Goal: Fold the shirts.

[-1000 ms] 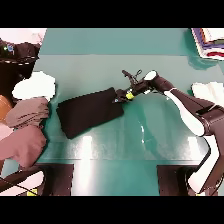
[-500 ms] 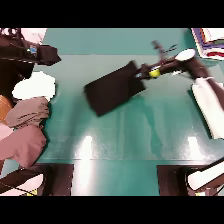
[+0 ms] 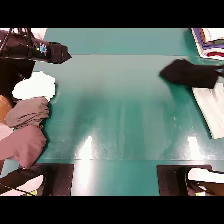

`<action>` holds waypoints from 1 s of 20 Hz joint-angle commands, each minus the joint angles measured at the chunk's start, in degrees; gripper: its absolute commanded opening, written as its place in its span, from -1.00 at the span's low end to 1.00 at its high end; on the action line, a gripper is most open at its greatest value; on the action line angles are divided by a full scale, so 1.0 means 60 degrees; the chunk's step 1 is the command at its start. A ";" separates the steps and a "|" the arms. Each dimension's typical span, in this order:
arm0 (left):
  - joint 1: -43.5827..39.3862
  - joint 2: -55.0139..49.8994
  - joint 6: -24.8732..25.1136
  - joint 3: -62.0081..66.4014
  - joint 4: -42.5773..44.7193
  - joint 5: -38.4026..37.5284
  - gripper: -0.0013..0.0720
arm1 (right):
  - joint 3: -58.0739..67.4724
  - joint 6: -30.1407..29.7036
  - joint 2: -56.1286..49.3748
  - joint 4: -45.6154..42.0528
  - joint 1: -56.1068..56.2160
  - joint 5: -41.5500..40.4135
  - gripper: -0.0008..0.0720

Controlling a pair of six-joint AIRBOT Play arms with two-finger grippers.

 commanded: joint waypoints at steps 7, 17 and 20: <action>-0.0022 -0.0004 -0.0186 0.0000 -0.0069 0.0266 -0.91 | 0.0973 0.0022 0.0302 0.0925 -0.1581 -0.0102 -0.92; -0.0022 -0.0004 -0.0142 0.0000 -0.0033 0.0222 -0.91 | 0.0958 0.0801 0.2011 -0.1184 -0.1767 0.0900 -0.92; -0.0022 -0.0004 -0.0073 0.0000 -0.0029 0.0146 -0.91 | -0.0404 0.0987 0.2874 -0.1938 -0.2113 0.1013 -0.92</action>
